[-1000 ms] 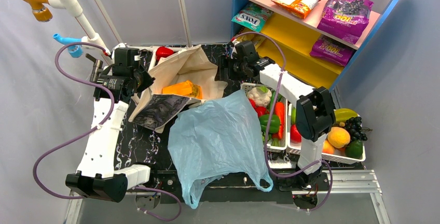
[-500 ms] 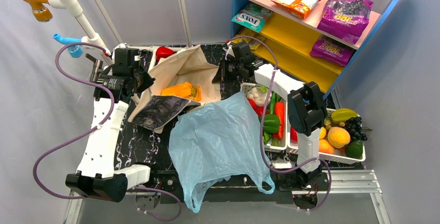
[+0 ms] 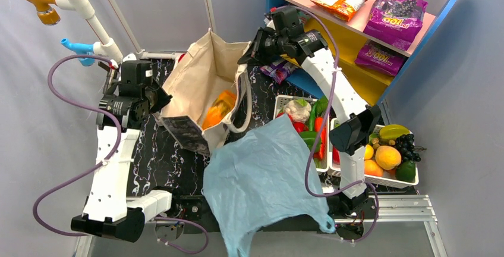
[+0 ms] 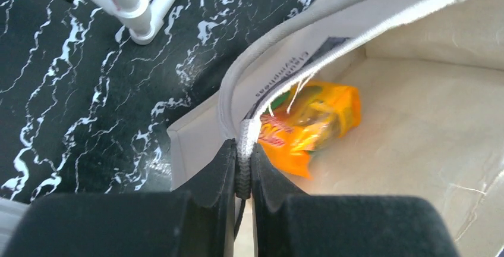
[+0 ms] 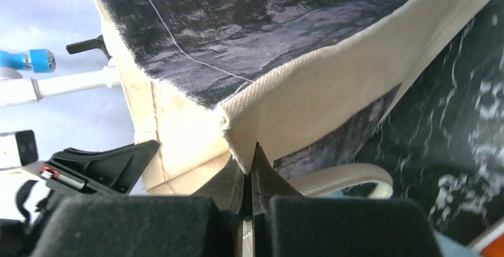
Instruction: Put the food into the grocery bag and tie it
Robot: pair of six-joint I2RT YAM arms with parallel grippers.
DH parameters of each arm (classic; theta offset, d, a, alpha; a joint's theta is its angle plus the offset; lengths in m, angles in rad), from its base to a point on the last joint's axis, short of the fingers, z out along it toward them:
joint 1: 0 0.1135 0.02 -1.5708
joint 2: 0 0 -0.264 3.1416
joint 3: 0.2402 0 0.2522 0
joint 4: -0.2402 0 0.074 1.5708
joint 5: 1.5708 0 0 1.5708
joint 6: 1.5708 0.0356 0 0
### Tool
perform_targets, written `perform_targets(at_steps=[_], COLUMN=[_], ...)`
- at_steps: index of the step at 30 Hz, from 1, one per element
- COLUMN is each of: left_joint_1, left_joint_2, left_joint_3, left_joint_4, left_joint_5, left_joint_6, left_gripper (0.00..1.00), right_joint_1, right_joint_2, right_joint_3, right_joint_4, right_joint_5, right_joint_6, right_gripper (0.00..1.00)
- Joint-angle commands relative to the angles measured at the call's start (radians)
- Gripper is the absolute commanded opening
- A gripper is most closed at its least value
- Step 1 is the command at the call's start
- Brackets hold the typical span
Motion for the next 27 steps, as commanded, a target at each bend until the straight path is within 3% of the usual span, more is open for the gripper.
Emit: perform_targets(at_steps=[1, 5, 8, 11, 12, 13, 15, 19, 22, 25, 27], left_joint_1=[0.006, 0.006, 0.007, 0.006, 0.006, 0.006, 0.007, 0.006, 0.006, 0.007, 0.006], left_joint_2=[-0.053, -0.057, -0.048, -0.017, -0.003, 0.015, 0.049, 0.108, 0.125, 0.119, 0.113], left_joint_3=[-0.034, -0.068, -0.084, -0.071, -0.061, -0.046, -0.016, 0.009, 0.000, -0.021, -0.034], left_joint_4=[-0.049, -0.030, -0.013, 0.016, 0.028, 0.036, 0.042, 0.063, 0.070, 0.077, 0.086], left_joint_5=[-0.066, -0.065, -0.063, -0.045, -0.034, -0.031, -0.024, -0.008, -0.003, -0.006, 0.007], left_joint_6=[0.030, 0.047, 0.057, 0.098, 0.117, 0.130, 0.153, 0.172, 0.173, 0.166, 0.163], left_gripper=[0.00, 0.00, 0.03, 0.59, 0.72, 0.80, 0.86, 0.85, 0.74, 0.46, 0.20], right_joint_1=[-0.016, -0.018, -0.018, -0.018, -0.018, -0.018, -0.018, -0.018, -0.018, -0.018, -0.018], right_joint_2=[-0.016, 0.026, 0.021, 0.018, 0.021, 0.025, 0.030, 0.025, 0.017, 0.008, 0.005], right_joint_3=[-0.110, -0.061, -0.085, -0.123, -0.124, -0.124, -0.128, -0.146, -0.157, -0.158, -0.150], right_joint_4=[-0.069, -0.144, -0.090, -0.015, -0.009, -0.007, -0.009, -0.013, -0.013, -0.008, -0.006], right_joint_5=[-0.083, -0.069, -0.078, -0.110, -0.116, -0.128, -0.145, -0.167, -0.172, -0.174, -0.180], right_joint_6=[0.190, 0.124, 0.105, 0.080, 0.066, 0.052, 0.030, 0.004, -0.011, -0.024, -0.034], right_gripper=[0.01, 0.01, 0.01, 0.01, 0.01, 0.01, 0.01, 0.01, 0.01, 0.01, 0.01])
